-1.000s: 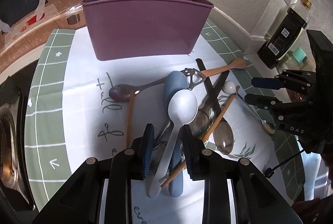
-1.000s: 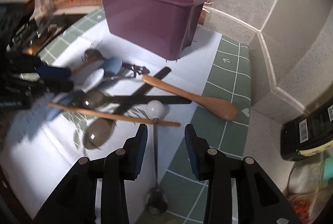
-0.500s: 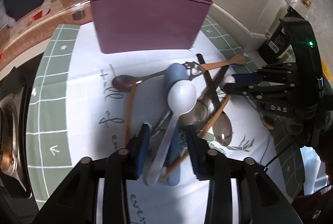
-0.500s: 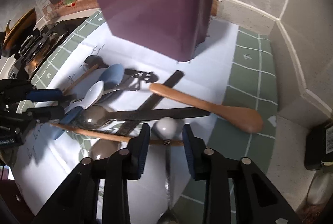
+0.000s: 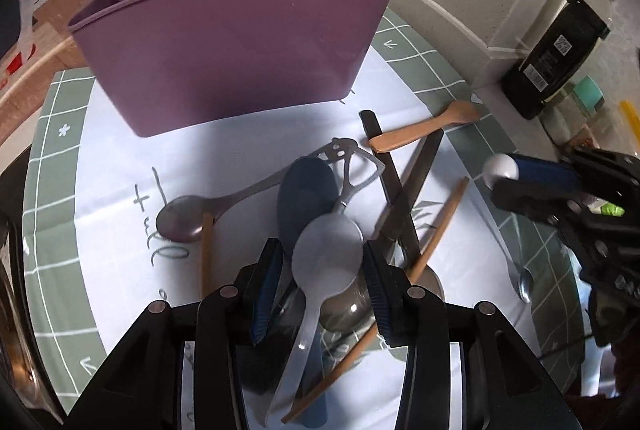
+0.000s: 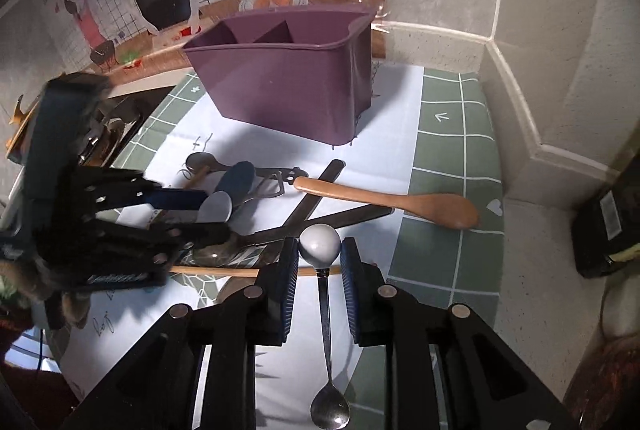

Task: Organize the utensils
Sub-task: 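Grasp the white plastic spoon with the left tool while the right tool grasps the white-knobbed metal spoon, then lift both held spoons up toward the purple caddy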

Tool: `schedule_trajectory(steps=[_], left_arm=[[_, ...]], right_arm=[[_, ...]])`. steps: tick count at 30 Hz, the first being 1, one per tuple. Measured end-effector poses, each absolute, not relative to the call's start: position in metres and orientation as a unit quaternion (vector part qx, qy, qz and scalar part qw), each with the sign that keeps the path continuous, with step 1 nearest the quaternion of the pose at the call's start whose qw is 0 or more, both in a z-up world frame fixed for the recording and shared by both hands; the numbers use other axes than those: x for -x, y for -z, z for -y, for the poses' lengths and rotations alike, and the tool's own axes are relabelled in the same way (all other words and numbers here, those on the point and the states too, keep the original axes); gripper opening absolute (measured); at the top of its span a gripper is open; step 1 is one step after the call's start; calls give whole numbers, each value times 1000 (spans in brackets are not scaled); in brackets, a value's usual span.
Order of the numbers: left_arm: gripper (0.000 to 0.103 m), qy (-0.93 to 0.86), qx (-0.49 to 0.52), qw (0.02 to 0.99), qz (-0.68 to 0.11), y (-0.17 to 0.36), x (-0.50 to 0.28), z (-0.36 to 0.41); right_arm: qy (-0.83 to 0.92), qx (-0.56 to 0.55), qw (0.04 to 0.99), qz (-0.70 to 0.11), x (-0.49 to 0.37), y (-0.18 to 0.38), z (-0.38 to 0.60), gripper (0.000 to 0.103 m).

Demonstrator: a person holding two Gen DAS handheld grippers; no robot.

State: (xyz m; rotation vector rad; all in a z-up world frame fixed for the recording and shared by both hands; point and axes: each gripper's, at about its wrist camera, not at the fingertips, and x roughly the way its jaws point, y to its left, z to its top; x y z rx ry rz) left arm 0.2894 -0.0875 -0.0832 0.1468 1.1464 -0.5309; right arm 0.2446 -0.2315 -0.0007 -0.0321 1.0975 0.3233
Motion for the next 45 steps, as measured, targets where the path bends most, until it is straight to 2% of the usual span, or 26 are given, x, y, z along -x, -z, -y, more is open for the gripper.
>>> schedule_trajectory(steps=[28,31,32,36,45], left_arm=[[43,291,-124,793,-520,86,-265,104],[41,286,-111,794,-525,87,-268,102],[36,283,-108,796,-524,87,-269,101],[36,252,-91,821,-504,77,-263,87],[36,237,30,861,-448,33,-245,37]], right_arm=[[-121,15,841,-526,-230,5,231,20],[-119,12,842,-526,-229,6,233,20],[-117,11,842,-526,-229,6,233,20],[-116,7,848,-518,-227,1,232,20],[-132,-17,856,-500,-225,-19,229,20]])
